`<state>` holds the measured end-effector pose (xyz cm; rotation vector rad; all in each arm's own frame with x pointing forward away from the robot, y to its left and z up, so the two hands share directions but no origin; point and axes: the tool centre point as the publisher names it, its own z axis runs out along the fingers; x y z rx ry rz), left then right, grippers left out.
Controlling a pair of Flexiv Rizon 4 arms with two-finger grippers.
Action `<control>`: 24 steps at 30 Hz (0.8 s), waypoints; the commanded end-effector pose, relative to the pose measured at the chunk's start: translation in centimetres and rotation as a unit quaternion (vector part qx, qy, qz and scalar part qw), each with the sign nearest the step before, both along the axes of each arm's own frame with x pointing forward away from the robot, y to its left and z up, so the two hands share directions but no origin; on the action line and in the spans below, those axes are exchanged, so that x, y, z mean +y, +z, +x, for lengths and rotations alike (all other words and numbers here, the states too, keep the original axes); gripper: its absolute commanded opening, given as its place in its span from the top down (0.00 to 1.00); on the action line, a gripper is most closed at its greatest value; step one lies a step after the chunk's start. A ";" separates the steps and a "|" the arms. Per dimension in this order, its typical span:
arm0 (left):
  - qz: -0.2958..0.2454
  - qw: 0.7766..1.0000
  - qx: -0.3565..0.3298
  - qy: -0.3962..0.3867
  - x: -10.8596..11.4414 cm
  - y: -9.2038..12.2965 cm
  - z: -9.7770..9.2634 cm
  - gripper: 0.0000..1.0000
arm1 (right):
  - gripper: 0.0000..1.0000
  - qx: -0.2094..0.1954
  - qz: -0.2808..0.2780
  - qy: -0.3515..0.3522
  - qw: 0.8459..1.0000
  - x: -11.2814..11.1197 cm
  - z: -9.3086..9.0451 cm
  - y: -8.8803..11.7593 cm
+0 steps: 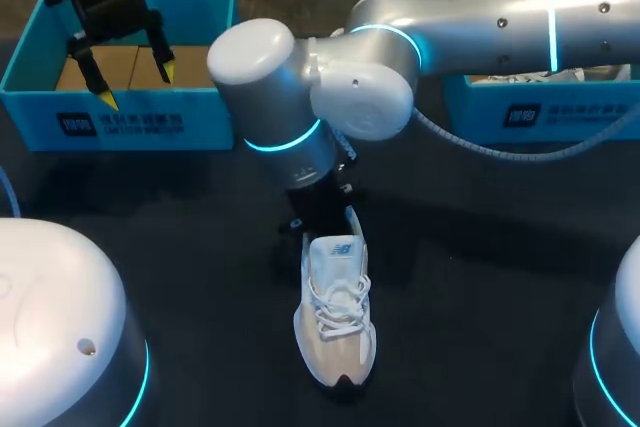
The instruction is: Take the shoe out of the shoebox, open the shoe tongue, remove and reinsert the insole, then place the shoe into the shoebox
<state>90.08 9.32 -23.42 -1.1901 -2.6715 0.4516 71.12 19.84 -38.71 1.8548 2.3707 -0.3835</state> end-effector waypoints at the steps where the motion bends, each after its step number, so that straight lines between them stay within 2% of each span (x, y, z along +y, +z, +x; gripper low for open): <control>1: 0.001 1.000 0.001 0.000 0.0 0.0 0.1 0.00 | 1.00 -0.004 0.014 -0.013 1.000 -0.1 -0.2 2.4; 6: 0.001 1.000 0.001 0.000 0.0 0.0 0.1 0.00 | 1.00 -0.007 0.019 -0.033 0.999 0.1 -0.6 4.3; 11: 0.001 1.000 0.001 0.000 0.0 0.0 0.1 0.00 | 1.00 0.000 0.036 -0.049 0.998 -0.4 -0.9 4.4; 14: 0.001 1.000 0.001 0.000 0.0 0.0 0.1 0.00 | 0.92 0.001 0.060 -0.057 0.997 -0.6 -1.0 4.0; 18: 0.001 1.000 0.001 0.000 0.0 0.0 0.1 0.00 | 0.67 0.003 0.082 -0.063 0.995 -0.3 -1.3 3.7; 21: 0.001 1.000 0.001 0.000 0.0 0.0 0.1 0.00 | 0.53 0.006 0.086 -0.065 0.994 0.3 -1.6 3.6; 22: 0.001 1.000 0.001 0.000 0.0 0.0 0.1 0.00 | 0.51 0.006 0.088 -0.066 0.994 0.5 -1.8 3.5; 24: 0.001 1.000 0.001 0.000 0.0 0.0 0.1 0.00 | 0.34 0.008 0.090 -0.068 0.994 0.9 -2.0 3.6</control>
